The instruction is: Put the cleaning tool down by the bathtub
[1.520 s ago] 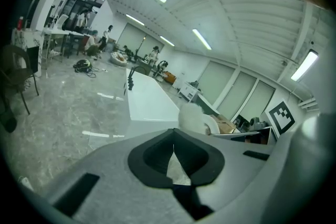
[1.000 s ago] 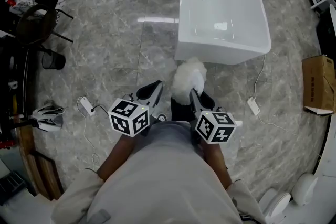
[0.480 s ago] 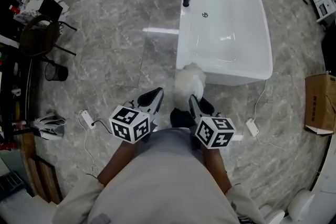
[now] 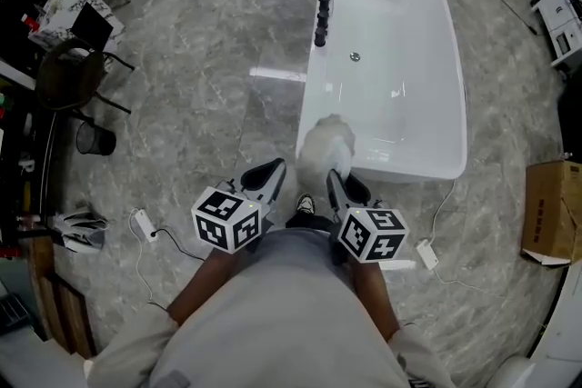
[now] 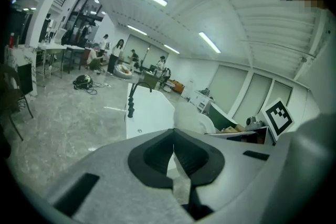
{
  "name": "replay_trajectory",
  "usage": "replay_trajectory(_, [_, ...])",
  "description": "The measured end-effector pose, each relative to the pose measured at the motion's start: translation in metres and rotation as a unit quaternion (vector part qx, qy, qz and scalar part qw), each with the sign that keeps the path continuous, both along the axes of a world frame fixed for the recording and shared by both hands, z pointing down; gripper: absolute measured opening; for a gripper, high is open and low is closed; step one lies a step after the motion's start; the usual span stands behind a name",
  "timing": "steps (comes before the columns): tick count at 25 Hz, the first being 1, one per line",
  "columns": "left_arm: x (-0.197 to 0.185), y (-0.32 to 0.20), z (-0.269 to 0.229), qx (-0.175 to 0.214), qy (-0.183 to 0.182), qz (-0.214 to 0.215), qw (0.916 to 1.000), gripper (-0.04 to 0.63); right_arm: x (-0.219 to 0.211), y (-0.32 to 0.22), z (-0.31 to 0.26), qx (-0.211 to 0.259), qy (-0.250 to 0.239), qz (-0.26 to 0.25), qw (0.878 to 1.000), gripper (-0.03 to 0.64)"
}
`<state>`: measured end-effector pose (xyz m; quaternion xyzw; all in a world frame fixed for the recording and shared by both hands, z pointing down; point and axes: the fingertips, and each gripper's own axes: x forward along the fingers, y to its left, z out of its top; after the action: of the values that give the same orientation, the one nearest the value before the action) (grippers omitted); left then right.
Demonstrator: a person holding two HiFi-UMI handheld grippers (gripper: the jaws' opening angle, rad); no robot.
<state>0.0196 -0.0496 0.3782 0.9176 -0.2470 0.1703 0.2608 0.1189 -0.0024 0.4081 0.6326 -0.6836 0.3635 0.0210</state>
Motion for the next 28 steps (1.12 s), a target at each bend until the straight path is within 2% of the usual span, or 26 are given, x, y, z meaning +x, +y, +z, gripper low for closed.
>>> replay_trajectory(9, [0.027, -0.008, 0.003, 0.007, 0.001, -0.014, 0.9999, 0.005, 0.031, -0.017, 0.001, 0.012, -0.005, -0.012, 1.000, 0.074])
replay_trajectory(20, [0.006, 0.004, 0.018, -0.017, -0.006, -0.049, 0.9987, 0.005, 0.035, -0.011, 0.015, -0.012, -0.002, -0.019, 1.000, 0.074])
replay_trajectory(28, [0.000, -0.008, 0.032, -0.027, -0.011, -0.039, 0.9988, 0.005, 0.029, -0.018, 0.021, -0.030, 0.012, -0.018, 0.999, 0.073])
